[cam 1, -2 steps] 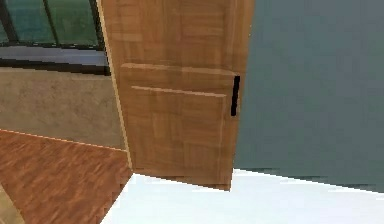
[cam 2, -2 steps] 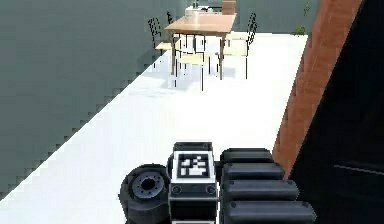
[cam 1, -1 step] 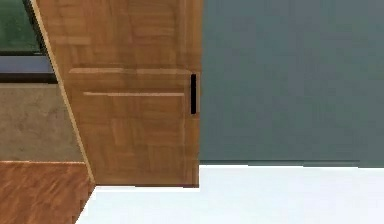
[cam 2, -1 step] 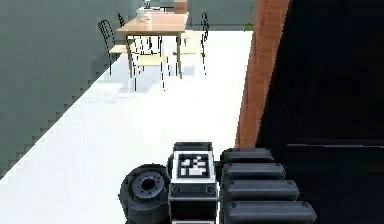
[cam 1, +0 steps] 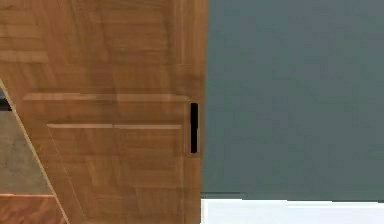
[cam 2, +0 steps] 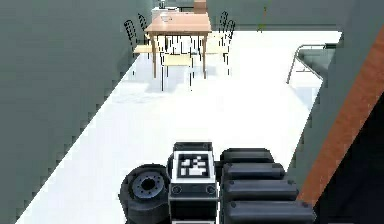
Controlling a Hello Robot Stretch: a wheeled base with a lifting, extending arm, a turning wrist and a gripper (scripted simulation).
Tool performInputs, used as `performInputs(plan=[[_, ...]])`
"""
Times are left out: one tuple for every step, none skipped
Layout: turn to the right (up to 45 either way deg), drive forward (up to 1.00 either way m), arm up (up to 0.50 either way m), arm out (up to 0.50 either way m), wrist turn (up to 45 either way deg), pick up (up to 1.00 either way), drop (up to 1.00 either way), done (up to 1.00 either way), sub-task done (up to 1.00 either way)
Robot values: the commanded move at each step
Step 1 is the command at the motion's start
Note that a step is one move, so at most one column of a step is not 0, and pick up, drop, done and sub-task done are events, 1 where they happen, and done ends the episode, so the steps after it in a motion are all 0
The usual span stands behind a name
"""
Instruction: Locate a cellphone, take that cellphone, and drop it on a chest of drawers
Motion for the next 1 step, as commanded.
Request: performInputs(plan=[[45.0,0.00,0.00,0.00,0.0,0.00,0.00,0.00,0.00]])
